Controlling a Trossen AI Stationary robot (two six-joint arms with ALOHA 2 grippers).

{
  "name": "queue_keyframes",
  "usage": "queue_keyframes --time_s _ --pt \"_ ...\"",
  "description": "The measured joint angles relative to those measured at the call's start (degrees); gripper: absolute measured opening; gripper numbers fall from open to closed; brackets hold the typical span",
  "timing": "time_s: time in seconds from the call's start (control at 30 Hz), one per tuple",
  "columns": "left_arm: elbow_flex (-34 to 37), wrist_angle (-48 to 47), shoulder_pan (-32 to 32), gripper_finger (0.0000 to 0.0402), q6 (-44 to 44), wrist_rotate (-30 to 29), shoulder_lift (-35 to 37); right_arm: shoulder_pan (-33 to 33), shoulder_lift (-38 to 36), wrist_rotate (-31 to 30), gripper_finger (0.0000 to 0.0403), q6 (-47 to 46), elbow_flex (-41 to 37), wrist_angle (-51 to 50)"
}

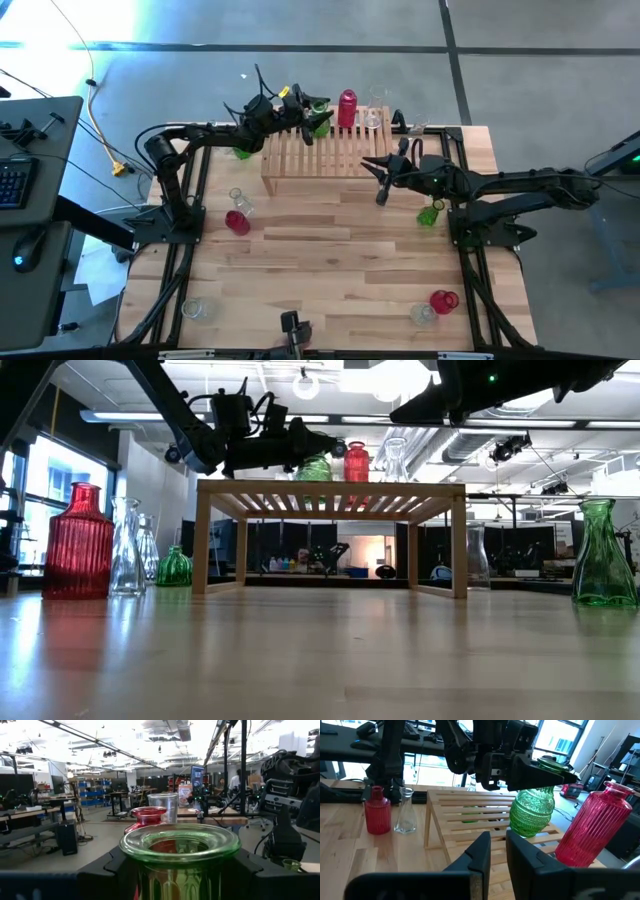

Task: Sort vases onto shelf
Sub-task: Put the green vase on the shelf

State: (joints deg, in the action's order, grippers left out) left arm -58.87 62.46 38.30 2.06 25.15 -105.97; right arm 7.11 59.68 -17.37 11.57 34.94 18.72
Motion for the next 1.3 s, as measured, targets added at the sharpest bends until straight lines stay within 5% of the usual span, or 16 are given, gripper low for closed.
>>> queue_keyframes --time_s 0.3,0.87,1.3 --pt "0.0 -0.8 0.5 0.0199 -0.2 2.2 0.4 0.0 0.0 0.0 0.0041 0.0 0.0 0.0" --pt "0.1 -17.8 1.1 0.0202 -5.3 2.9 6.8 0.0 0.0 0.0 0.0041 0.4 0.0 0.0" --pt "0.0 -19.0 1.2 0.0262 -6.2 2.6 6.8 0.0 0.0 0.0 0.0041 0.5 0.0 0.0"
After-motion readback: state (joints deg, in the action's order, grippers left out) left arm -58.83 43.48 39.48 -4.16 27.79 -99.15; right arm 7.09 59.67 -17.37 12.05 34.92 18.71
